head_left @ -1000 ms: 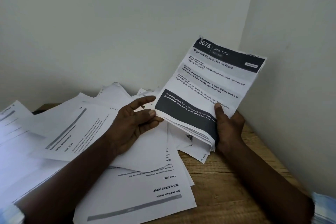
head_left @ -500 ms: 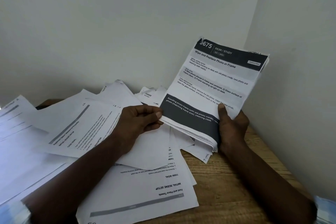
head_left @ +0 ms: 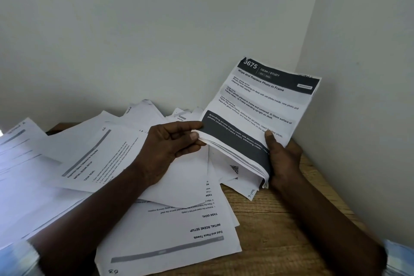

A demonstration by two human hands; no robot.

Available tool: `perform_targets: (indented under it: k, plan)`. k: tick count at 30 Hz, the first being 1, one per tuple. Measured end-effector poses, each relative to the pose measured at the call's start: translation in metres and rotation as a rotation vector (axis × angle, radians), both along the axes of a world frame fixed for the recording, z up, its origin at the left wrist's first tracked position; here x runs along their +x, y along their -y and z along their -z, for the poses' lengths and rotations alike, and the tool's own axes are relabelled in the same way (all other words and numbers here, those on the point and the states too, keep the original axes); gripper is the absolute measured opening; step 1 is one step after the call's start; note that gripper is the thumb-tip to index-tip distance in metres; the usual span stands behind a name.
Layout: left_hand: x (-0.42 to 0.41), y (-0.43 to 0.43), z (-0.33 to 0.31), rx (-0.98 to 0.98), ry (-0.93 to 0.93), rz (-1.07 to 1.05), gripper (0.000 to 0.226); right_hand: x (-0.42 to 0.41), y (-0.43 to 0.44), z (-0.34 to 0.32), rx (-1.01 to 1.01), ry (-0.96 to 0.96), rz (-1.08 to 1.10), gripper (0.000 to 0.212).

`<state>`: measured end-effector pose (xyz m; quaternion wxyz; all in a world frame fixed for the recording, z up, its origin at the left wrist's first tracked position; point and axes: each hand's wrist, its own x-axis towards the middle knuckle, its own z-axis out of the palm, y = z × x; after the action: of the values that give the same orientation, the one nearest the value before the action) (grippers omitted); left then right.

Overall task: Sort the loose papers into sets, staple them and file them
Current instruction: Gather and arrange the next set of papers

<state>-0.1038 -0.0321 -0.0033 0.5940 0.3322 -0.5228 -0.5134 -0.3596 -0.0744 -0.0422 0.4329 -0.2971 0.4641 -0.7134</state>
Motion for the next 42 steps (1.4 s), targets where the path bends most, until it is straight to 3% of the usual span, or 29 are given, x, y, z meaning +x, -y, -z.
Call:
perform_targets:
  k: [6,8,10,11,12,15,17,21,24,26,31,37,40,42]
  plan:
    - [-0.001,-0.002,-0.001,0.021,0.01,-0.033,0.029,0.004,-0.005,-0.004,-0.02,-0.031,0.068,0.024]
    - [-0.006,-0.001,-0.001,0.126,-0.056,-0.007,0.057,0.009,-0.008,-0.01,-0.077,-0.053,0.152,0.024]
    - [-0.016,-0.003,-0.001,0.285,-0.089,0.013,0.108,0.014,-0.014,-0.017,-0.136,-0.082,0.224,0.029]
    - [-0.025,-0.008,-0.003,0.304,-0.064,0.015,0.115,0.018,-0.018,-0.021,-0.158,-0.092,0.235,0.031]
    - [-0.034,-0.011,-0.002,0.285,-0.047,0.011,0.106,0.023,-0.022,-0.024,-0.174,-0.104,0.227,0.03]
    - [-0.053,-0.016,-0.011,0.189,-0.206,-0.14,0.047,0.038,-0.031,-0.026,-0.195,-0.137,0.042,0.027]
    - [-0.048,-0.01,-0.022,0.14,-0.242,-0.3,0.035,0.044,-0.036,-0.03,-0.165,-0.15,-0.051,0.03]
    - [-0.012,-0.009,-0.05,-0.111,0.037,-0.447,0.03,0.017,-0.044,-0.055,-0.262,-0.286,0.27,0.063]
    - [0.017,-0.018,-0.062,-0.197,0.249,-0.499,0.028,-0.01,-0.049,-0.07,-0.287,-0.575,0.359,0.081]
    - [0.029,-0.023,-0.061,-0.208,0.297,-0.496,0.028,-0.017,-0.051,-0.073,-0.255,-0.655,0.24,0.075]
    - [0.038,-0.033,-0.036,-0.165,0.348,-0.475,0.031,-0.009,-0.052,-0.056,-0.178,-0.618,-0.094,0.029]
    - [0.033,-0.041,-0.024,-0.243,0.339,-0.622,0.04,0.007,-0.061,-0.034,-0.259,-0.598,-0.015,0.014]
    - [0.031,-0.044,-0.033,-0.343,0.296,-0.693,0.042,0.012,-0.066,-0.038,-0.366,-0.574,0.064,0.016]
    - [0.028,-0.046,-0.027,-0.329,0.293,-0.683,0.041,0.018,-0.071,-0.03,-0.328,-0.505,0.04,0.019]
